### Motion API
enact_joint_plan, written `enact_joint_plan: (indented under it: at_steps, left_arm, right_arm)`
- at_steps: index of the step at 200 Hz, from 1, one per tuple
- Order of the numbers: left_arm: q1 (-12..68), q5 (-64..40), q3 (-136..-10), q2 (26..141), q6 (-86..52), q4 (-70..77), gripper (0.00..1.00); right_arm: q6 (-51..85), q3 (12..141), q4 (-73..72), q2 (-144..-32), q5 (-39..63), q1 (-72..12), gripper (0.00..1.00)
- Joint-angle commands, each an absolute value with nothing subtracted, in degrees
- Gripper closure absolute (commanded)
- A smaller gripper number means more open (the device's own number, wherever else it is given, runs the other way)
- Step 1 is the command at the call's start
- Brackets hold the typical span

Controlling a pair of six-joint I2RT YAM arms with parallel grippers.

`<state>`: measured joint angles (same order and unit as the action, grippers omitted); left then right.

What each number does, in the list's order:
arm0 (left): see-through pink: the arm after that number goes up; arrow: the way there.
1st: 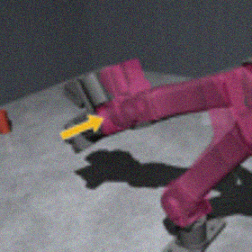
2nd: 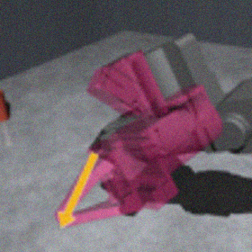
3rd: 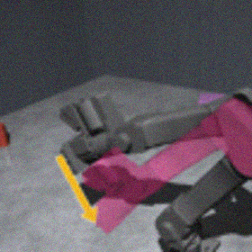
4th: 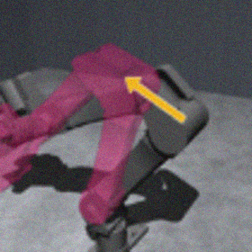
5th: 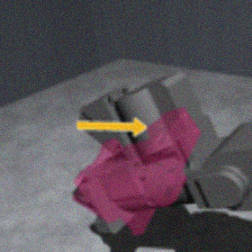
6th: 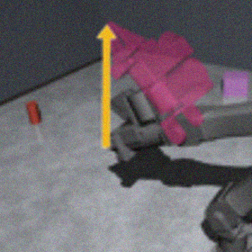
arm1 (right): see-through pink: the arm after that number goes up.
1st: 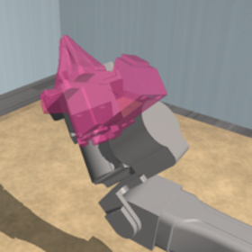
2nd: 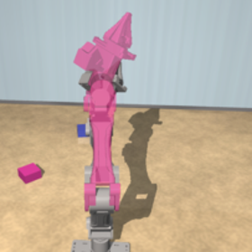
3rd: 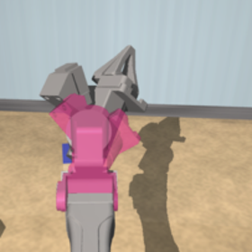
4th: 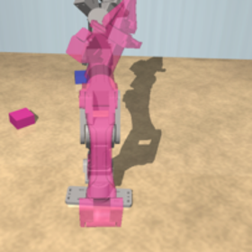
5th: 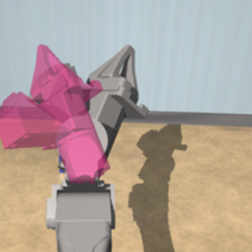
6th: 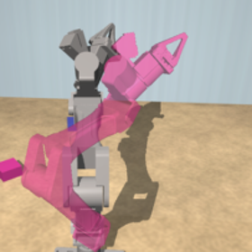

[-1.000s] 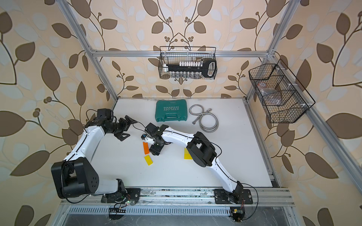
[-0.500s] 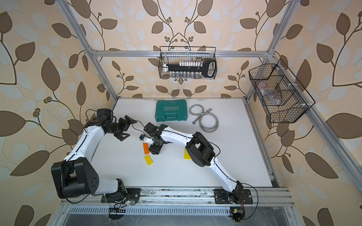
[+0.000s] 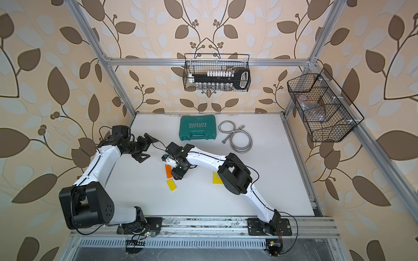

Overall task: Assemble the letter c with building blocks
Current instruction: Pick up the building block from the center of the board, then assemble the building block at the center of the board.

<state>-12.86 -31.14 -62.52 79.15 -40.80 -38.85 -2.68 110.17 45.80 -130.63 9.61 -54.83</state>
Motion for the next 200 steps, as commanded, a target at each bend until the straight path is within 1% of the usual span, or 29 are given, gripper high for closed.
enact_joint_plan:
  at_steps: [1, 41, 93, 156, 200]
  left_arm:
    - [-13.3, -32.1, -63.0, 77.3, -40.5, -38.7, 0.01]
    - [-13.3, -32.3, -62.9, 77.0, -40.6, -38.7, 0.01]
    - [-13.3, -32.5, -62.0, 76.8, -40.9, -38.2, 0.01]
    - [-13.3, -32.9, -61.5, 76.8, -41.3, -37.7, 0.01]
    - [-13.3, -33.1, -61.4, 76.7, -41.4, -37.5, 0.01]
  right_arm:
    - [5.7, 107.9, 41.1, -124.5, 12.0, -53.4, 0.71]
    - [7.8, 106.3, 42.8, -125.3, 5.9, -53.3, 0.7]
    - [14.5, 101.6, 42.6, -123.4, -0.2, -52.7, 0.7]
    - [28.6, 97.5, 45.1, -120.1, -13.3, -46.8, 0.7]
    - [31.7, 96.4, 46.7, -120.2, -21.4, -44.9, 0.69]
